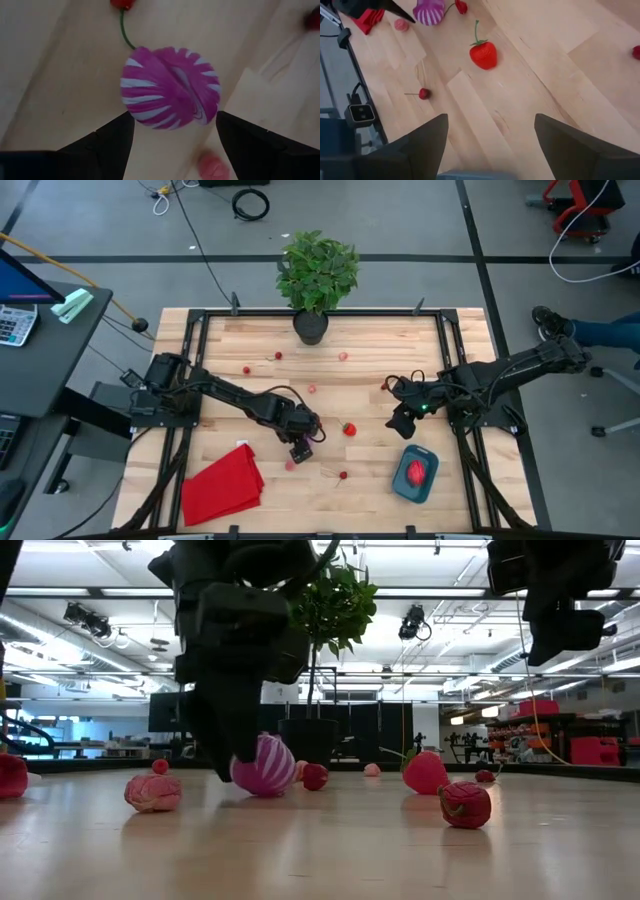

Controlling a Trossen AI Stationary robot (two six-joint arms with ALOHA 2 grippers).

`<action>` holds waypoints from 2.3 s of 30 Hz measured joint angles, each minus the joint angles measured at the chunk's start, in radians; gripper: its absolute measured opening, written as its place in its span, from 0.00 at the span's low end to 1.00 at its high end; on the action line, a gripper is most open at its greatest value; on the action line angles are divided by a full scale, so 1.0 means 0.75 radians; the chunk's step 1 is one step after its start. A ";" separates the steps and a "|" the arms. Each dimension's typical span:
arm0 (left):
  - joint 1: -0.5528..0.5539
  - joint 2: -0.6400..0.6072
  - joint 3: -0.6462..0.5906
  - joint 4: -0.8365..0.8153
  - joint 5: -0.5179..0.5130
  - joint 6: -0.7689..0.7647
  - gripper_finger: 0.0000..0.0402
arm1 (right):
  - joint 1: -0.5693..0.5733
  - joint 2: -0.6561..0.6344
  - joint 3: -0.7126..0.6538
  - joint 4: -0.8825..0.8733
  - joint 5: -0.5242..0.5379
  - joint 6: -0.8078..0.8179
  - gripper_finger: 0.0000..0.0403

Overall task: Pick and placing Produce into tupperware
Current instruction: Put the onion into the bin

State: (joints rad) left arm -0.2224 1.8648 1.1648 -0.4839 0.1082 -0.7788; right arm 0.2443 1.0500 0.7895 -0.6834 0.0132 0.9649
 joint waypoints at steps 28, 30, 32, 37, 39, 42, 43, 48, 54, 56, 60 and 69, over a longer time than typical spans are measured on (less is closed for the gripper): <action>0.005 0.000 0.000 0.072 -0.110 -0.118 0.72 | 0.000 0.000 0.000 0.000 0.028 0.001 0.76; 0.005 0.001 0.000 0.072 -0.114 -0.119 0.71 | 0.000 0.000 0.000 0.000 0.028 0.001 0.76; 0.005 0.001 0.000 0.072 -0.115 -0.119 0.69 | 0.000 0.000 0.000 0.000 0.028 0.001 0.76; 0.005 0.001 0.000 0.074 -0.115 -0.134 0.63 | 0.000 0.000 0.000 0.000 0.028 0.001 0.76; 0.005 0.001 0.000 0.085 -0.115 -0.141 0.60 | 0.000 0.000 0.000 0.000 0.028 0.001 0.76; 0.005 0.001 0.000 0.101 -0.115 -0.161 0.58 | 0.000 0.000 0.000 0.000 0.028 0.001 0.76; 0.005 0.001 0.000 0.103 -0.115 -0.166 0.57 | 0.000 0.000 0.000 0.000 0.028 0.001 0.76; 0.005 0.001 0.000 0.108 -0.115 -0.170 0.57 | 0.000 0.000 0.000 0.000 0.028 0.001 0.76; 0.005 0.001 0.000 0.149 -0.115 -0.170 0.57 | 0.000 0.001 0.000 0.000 0.028 0.001 0.76; 0.005 0.001 0.000 0.158 -0.115 -0.170 0.57 | 0.000 0.001 0.000 0.000 0.027 0.001 0.76; 0.006 0.001 0.000 0.157 -0.114 -0.170 0.57 | 0.000 0.001 0.000 0.000 0.027 0.001 0.76; 0.009 0.001 0.000 0.270 -0.031 -0.180 0.54 | 0.000 0.001 0.000 0.000 0.027 -0.001 0.76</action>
State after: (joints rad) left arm -0.2157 1.8652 1.1647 -0.2814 0.0847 -0.9141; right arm 0.2443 1.0504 0.7895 -0.6836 0.0335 0.9643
